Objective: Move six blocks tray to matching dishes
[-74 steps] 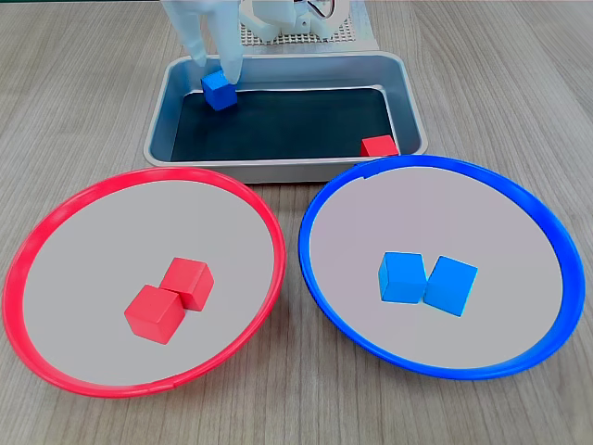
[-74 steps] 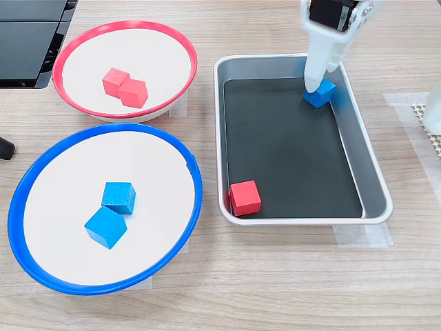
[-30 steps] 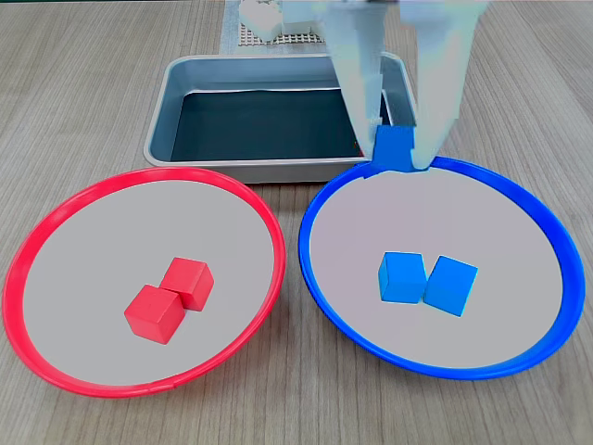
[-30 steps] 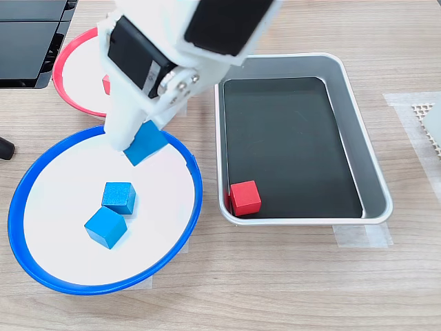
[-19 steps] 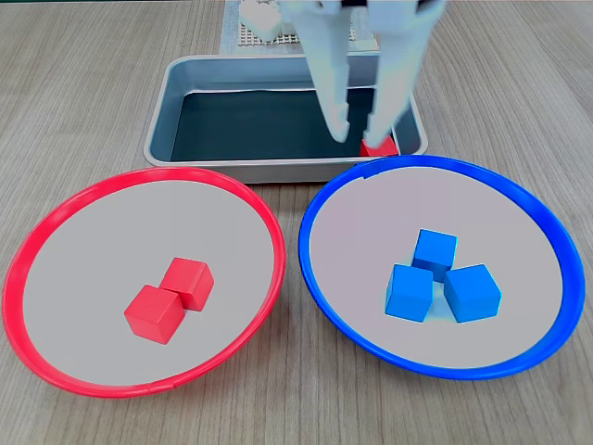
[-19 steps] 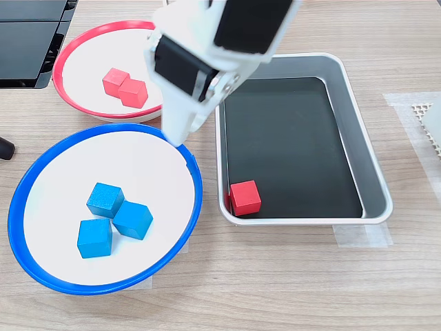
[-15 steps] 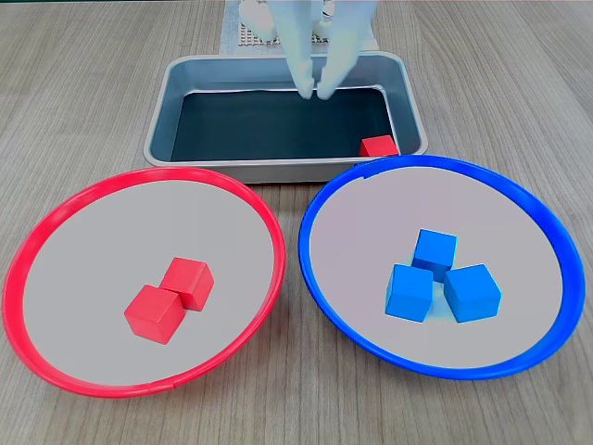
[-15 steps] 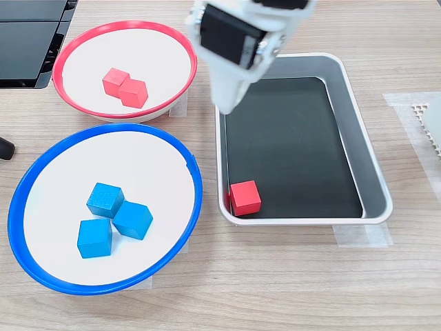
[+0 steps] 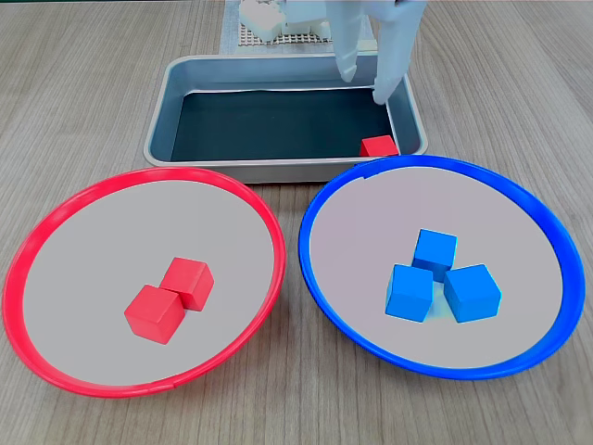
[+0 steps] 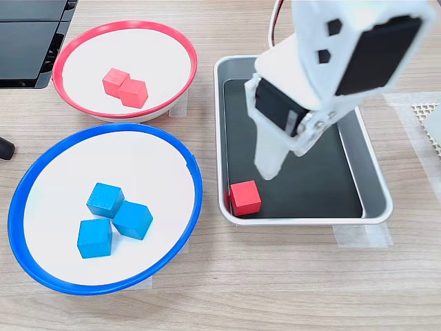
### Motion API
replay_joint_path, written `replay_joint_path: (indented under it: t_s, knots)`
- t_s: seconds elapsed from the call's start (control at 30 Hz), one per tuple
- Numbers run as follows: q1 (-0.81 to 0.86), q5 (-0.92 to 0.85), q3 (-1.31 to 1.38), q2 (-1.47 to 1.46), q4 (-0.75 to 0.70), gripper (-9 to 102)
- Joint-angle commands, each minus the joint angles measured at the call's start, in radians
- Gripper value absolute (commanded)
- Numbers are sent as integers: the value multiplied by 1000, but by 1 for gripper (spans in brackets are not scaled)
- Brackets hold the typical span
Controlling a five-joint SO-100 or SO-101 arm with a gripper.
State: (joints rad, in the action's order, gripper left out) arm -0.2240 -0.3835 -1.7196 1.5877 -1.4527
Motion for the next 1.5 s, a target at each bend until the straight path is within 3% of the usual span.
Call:
replay_joint_path:
  t_s: [0.0, 0.2, 1.17, 1.47]
  knots:
    - [-20, 103, 61, -17, 23, 22]
    - [2, 110, 94, -106, 127, 19]
    - [23, 71, 132, -256, 103, 19]
    - [6, 25, 86, -259, 97, 11]
